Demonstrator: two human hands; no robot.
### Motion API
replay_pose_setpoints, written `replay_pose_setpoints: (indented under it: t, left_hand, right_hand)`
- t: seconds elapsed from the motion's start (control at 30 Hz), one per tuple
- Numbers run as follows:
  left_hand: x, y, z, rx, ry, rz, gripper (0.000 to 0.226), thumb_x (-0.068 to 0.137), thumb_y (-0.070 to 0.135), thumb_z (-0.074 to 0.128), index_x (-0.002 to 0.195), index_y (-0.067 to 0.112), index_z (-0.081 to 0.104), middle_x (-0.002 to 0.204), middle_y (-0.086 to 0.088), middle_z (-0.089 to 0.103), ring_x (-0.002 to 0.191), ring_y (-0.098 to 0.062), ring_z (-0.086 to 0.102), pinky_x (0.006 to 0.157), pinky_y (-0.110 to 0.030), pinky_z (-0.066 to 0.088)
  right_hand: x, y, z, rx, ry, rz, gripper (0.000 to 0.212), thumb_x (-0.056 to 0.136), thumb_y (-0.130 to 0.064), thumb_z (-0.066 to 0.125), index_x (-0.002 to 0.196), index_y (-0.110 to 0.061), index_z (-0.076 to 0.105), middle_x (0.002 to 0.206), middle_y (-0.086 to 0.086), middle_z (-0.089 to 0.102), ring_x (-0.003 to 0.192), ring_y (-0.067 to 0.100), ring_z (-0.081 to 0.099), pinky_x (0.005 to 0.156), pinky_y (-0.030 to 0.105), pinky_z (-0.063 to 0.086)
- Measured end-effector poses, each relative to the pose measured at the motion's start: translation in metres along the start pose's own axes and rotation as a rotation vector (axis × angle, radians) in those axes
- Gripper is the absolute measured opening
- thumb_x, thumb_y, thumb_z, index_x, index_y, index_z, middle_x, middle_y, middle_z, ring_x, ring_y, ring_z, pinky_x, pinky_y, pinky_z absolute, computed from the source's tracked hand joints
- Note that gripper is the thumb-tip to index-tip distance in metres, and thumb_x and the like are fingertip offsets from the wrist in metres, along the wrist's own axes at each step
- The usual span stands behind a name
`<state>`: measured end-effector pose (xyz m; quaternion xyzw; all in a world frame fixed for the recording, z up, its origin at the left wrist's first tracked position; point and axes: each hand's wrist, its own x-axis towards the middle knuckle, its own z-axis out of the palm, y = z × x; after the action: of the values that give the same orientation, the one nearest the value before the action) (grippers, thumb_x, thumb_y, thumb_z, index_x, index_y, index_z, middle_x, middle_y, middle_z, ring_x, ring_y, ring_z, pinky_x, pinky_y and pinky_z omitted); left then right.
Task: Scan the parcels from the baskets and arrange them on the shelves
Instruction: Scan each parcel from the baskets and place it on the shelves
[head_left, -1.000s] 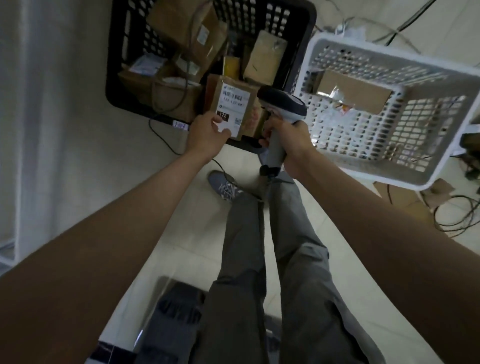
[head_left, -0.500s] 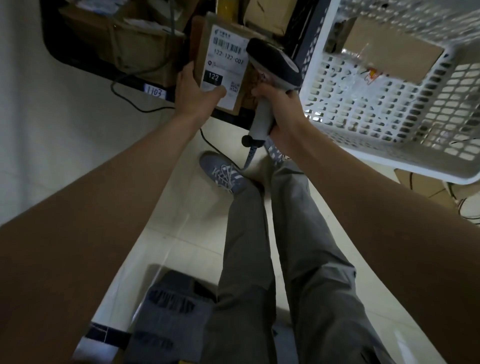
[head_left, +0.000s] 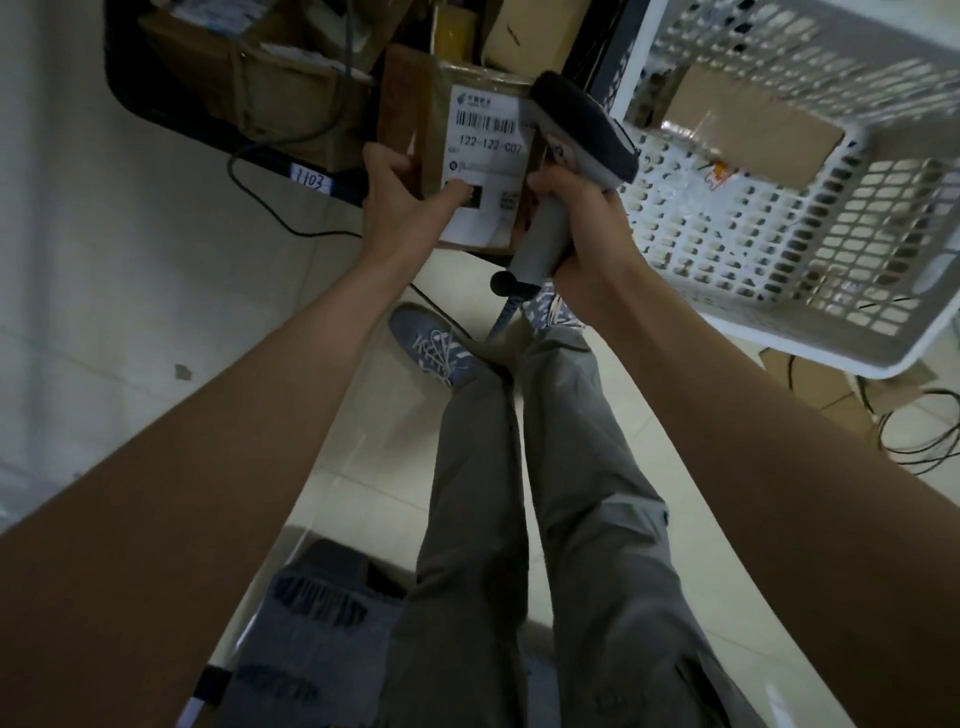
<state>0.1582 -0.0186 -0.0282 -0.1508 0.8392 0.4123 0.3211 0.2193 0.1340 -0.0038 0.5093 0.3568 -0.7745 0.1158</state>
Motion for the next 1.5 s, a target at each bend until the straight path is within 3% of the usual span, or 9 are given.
replay_pose_setpoints:
  t: [0.17,0.3,0.43,0.6,0.9,1.17,1.27,1.33,1.5]
  left_hand:
    - [-0.044,0.020,-0.020,-0.081,-0.033,-0.018,0.052,0.076,0.029,0.073,0.108,0.014,0.035,0.105,-0.001,0.056,0.096,-0.014,0.060,0.080,-0.036,0.056]
    - [-0.084,0.048,-0.048,-0.161,0.009,0.002,0.053,0.081,0.017,0.077,0.117,0.014,0.039,0.111,0.004,0.053,0.103,-0.015,0.059,0.083,-0.036,0.056]
    - [-0.122,0.075,-0.088,-0.241,0.054,0.004,0.061,0.080,0.017,0.082,0.122,0.024,0.039,0.120,0.005,0.054,0.115,-0.019,0.059,0.096,-0.043,0.055]
    - [-0.178,0.099,-0.137,-0.352,0.100,0.007,0.069,0.078,0.027,0.087,0.128,0.036,0.041,0.125,0.007,0.055,0.107,-0.003,0.059,0.082,-0.023,0.058]
    - [-0.312,0.120,-0.215,-0.533,0.355,0.026,0.084,0.074,0.017,0.089,0.142,0.026,0.041,0.124,0.003,0.060,0.101,-0.006,0.064,0.076,-0.020,0.057]
    - [-0.424,0.108,-0.262,-0.585,0.593,0.073,0.079,0.073,0.020,0.091,0.138,0.030,0.048,0.117,0.005,0.065,0.093,-0.004,0.069,0.076,-0.023,0.060]
    - [-0.462,0.104,-0.275,-0.602,0.691,0.098,0.078,0.072,0.024,0.092,0.136,0.035,0.048,0.115,0.010,0.066,0.089,-0.002,0.071,0.075,-0.026,0.061]
    - [-0.487,0.100,-0.284,-0.613,0.754,0.103,0.076,0.071,0.028,0.092,0.133,0.040,0.049,0.113,0.014,0.066,0.088,-0.002,0.071,0.075,-0.029,0.062]
    - [-0.543,0.091,-0.312,-0.601,0.897,0.114,0.075,0.071,0.034,0.091,0.128,0.046,0.044,0.110,0.023,0.063,0.087,0.002,0.070,0.070,-0.024,0.060]
  right_hand:
    - [-0.044,-0.027,-0.003,-0.068,-0.046,0.037,0.013,0.092,0.004,0.058,0.097,-0.008,0.056,0.079,0.005,0.063,0.073,0.018,0.062,0.070,0.038,0.055]
    - [-0.090,-0.058,0.016,-0.140,-0.078,0.026,0.018,0.092,0.006,0.058,0.106,-0.005,0.060,0.105,0.018,0.067,0.098,0.031,0.066,0.089,0.052,0.058]
    - [-0.136,-0.094,0.047,-0.248,-0.148,0.015,0.017,0.091,0.007,0.059,0.100,-0.006,0.062,0.099,0.017,0.066,0.087,0.026,0.067,0.079,0.045,0.058]
    - [-0.191,-0.128,0.086,-0.367,-0.223,0.004,0.016,0.093,0.007,0.058,0.089,-0.008,0.057,0.109,0.021,0.057,0.104,0.037,0.059,0.096,0.063,0.051]
    - [-0.315,-0.144,0.154,-0.584,-0.443,-0.020,0.042,0.092,0.004,0.063,0.133,-0.001,0.056,0.123,0.019,0.068,0.114,0.035,0.066,0.096,0.055,0.056]
    - [-0.431,-0.131,0.186,-0.720,-0.651,-0.092,0.049,0.088,0.001,0.069,0.135,-0.002,0.054,0.111,0.014,0.072,0.095,0.026,0.070,0.079,0.039,0.058]
    - [-0.478,-0.132,0.192,-0.789,-0.787,-0.137,0.028,0.090,0.002,0.065,0.118,-0.001,0.061,0.094,0.009,0.070,0.083,0.022,0.067,0.072,0.036,0.054]
    - [-0.507,-0.133,0.195,-0.819,-0.873,-0.166,0.014,0.091,0.002,0.062,0.104,-0.003,0.065,0.095,0.011,0.066,0.088,0.028,0.061,0.075,0.041,0.049]
    - [-0.570,-0.132,0.208,-0.908,-1.025,-0.325,0.027,0.089,0.005,0.065,0.112,-0.009,0.065,0.092,0.000,0.067,0.096,0.019,0.063,0.089,0.043,0.059]
